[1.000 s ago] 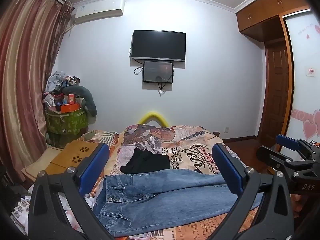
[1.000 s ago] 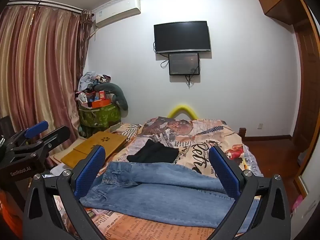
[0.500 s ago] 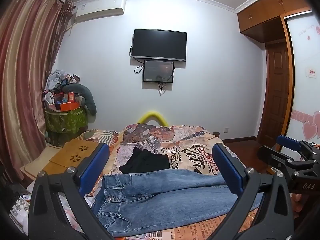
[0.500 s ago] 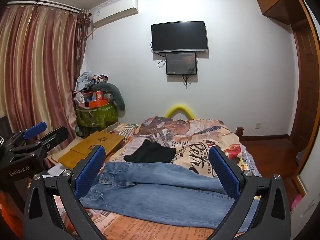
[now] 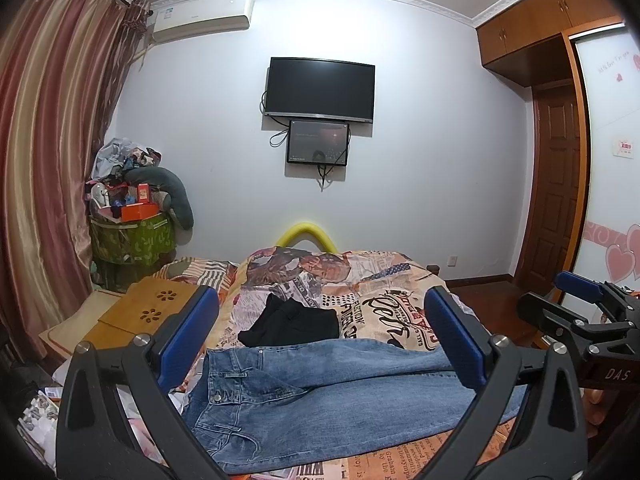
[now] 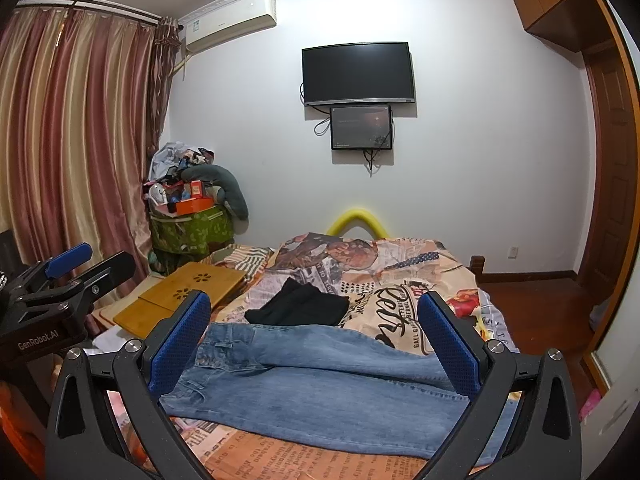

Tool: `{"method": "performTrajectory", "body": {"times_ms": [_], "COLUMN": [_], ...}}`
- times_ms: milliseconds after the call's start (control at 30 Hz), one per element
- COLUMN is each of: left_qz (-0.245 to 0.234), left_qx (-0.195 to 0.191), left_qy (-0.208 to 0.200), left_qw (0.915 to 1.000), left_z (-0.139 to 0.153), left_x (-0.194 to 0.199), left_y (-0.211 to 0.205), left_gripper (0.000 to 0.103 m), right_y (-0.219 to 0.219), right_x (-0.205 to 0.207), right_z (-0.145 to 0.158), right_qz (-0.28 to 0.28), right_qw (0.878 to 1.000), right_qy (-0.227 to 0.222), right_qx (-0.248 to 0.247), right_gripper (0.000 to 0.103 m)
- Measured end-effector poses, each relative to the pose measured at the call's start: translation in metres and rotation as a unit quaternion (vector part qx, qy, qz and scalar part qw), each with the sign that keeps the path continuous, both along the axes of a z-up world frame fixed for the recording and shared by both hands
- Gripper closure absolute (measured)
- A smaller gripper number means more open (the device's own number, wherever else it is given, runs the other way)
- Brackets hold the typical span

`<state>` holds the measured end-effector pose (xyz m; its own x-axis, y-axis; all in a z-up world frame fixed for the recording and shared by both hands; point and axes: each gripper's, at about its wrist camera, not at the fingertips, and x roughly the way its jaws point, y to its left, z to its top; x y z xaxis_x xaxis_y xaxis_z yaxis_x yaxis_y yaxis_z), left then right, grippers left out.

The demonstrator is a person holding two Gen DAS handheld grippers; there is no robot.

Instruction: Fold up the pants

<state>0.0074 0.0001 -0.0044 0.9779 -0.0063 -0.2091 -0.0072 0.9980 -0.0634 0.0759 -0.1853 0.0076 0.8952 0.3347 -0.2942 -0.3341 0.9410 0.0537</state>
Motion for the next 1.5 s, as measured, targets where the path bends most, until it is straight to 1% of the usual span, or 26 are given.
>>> {"method": "performTrajectory", "body": {"times_ms": [1500], "left_qz": [0.0], "left_qx": [-0.004], "left_qy": [0.002], "left_qw": [1.0], "left_z": [-0.0038], "left_x": [0.002], "left_y": [0.0017], "left_gripper": [0.0], "right_y": [0.0001], "right_x": [0.0001], "right_z": [0.0017], "right_qz": [0.0], "right_qw": [1.0], "right_qy": [-0.001], "right_qx": [-0.004], "right_gripper": [0.0]}}
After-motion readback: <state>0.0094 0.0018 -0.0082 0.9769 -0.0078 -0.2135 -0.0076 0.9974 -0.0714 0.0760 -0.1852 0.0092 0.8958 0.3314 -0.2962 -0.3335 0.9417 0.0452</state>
